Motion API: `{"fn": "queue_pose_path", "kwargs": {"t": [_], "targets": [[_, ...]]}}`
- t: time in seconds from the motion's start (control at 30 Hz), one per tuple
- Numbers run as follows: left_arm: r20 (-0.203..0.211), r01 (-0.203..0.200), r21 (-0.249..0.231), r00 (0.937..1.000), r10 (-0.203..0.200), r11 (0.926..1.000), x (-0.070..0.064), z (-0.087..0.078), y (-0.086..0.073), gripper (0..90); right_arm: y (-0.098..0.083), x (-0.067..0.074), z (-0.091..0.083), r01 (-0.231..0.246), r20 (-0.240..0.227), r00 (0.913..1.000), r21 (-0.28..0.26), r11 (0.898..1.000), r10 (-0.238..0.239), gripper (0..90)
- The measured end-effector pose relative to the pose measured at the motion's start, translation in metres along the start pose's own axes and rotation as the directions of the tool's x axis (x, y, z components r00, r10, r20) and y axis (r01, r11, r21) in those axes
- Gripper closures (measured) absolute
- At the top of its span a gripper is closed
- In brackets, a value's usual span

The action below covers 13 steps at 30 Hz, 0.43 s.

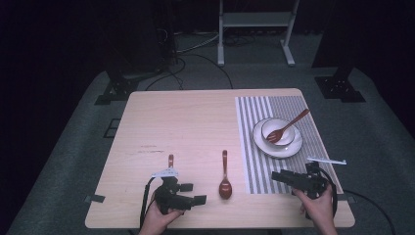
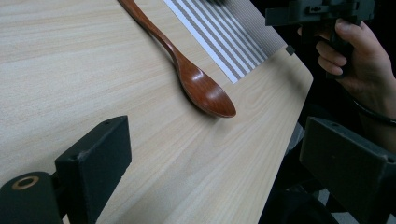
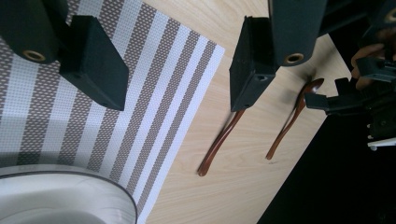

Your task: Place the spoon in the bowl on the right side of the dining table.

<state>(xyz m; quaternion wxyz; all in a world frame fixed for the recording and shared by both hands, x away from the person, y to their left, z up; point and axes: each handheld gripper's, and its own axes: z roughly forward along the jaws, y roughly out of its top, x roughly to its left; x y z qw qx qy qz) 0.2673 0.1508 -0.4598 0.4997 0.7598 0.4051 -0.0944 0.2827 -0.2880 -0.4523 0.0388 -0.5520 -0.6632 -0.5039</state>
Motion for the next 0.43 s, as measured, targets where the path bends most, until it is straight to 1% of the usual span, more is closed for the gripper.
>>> {"fn": "queue_pose_path", "kwargs": {"t": [0.27,0.43], "targets": [[0.006,0.0,0.004,1.0,0.0,1.0,-0.0002,0.0005,-0.0004,7.9,-0.0051,0.0049,0.0003,0.024,0.008,0.9997,0.002,1.0,-0.024,36.4],[0.007,0.001,0.005,1.0,-0.001,1.0,-0.0002,0.0013,-0.0002,7.9,-0.0104,0.0035,0.0024,0.021,0.004,0.9998,0.006,1.0,-0.021,35.6]]}}
